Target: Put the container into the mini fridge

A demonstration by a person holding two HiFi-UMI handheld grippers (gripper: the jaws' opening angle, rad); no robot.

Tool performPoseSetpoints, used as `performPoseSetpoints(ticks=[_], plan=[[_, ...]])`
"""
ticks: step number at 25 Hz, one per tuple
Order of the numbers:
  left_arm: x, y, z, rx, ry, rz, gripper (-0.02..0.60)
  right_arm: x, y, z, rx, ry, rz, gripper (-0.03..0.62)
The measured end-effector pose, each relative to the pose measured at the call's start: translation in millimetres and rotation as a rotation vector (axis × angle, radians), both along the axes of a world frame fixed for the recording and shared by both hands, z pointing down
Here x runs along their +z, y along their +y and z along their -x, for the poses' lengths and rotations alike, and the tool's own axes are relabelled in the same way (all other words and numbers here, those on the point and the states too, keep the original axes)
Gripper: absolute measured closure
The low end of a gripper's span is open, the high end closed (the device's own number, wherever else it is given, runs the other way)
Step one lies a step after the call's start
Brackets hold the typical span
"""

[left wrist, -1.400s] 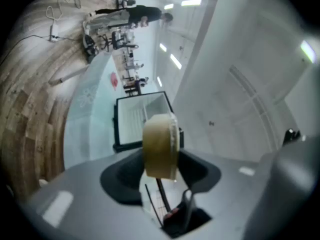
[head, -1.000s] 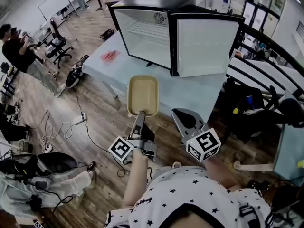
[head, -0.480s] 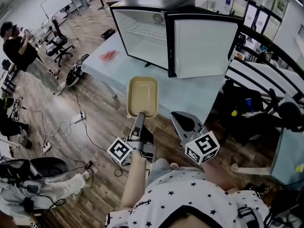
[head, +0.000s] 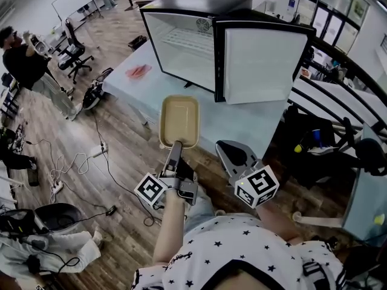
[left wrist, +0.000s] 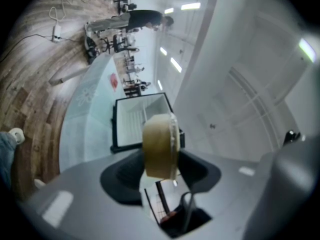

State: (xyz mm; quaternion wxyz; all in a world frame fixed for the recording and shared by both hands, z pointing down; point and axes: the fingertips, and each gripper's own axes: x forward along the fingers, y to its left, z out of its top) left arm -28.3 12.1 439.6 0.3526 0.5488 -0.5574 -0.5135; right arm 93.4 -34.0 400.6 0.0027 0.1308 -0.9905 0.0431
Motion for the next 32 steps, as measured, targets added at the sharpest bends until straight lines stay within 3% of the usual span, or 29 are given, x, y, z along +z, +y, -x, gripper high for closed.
performPoseSetpoints(ticks=[12, 32], plan=[[7.2, -67.2, 65.4, 0.035, 0.000, 0.007, 0.370, 2.7, -61.5, 58.6, 0.044, -0.007, -0.008, 0.572], [-8.3, -204.9, 193.9, 0.180, 0.006, 0.025, 0.370, -13.3, -171.2, 180.4, 0.184, 0.011, -0.021, 0.572]])
